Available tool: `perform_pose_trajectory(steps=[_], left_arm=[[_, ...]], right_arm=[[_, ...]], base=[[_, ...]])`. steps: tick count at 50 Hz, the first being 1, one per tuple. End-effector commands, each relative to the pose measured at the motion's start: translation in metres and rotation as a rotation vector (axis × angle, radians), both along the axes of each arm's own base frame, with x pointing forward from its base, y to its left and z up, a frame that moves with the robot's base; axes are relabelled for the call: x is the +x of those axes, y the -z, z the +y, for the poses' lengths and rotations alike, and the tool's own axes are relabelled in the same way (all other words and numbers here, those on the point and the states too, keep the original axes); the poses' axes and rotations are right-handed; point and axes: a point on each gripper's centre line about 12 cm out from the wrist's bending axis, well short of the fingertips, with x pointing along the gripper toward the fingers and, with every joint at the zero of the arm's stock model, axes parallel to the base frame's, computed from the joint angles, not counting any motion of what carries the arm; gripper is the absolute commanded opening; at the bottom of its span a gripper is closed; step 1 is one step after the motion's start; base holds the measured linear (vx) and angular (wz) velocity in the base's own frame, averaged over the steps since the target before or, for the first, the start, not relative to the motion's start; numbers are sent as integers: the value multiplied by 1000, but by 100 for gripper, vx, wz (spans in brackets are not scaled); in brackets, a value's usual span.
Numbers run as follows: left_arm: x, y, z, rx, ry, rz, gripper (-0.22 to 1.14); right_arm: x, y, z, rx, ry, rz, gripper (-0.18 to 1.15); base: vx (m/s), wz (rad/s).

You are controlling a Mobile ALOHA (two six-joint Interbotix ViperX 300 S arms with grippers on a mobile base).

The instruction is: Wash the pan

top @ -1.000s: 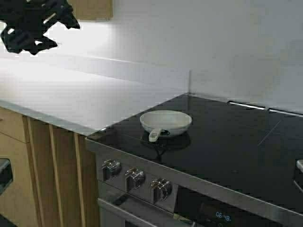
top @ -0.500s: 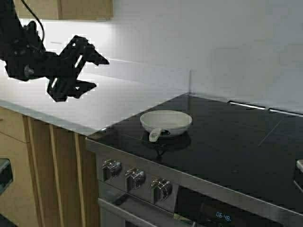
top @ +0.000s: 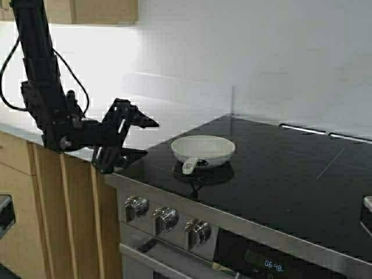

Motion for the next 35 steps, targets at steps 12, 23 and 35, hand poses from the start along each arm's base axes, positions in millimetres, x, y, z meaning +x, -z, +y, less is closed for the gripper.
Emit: perform_pose_trajectory(steps=[12,23,35], left_arm=[[25,20,-25,-76,115,-8,100],[33,34,-38,-93,132,-3,100],[41,42,-63,-106,169,-1,100]], right_arm=[[2,-3,0,-3,-2,-2,7],[2,-2,0,-5,-2,1,7],[2,-2,0,-3,-1,3,7]], base=[[0,0],[0,0],[0,0]])
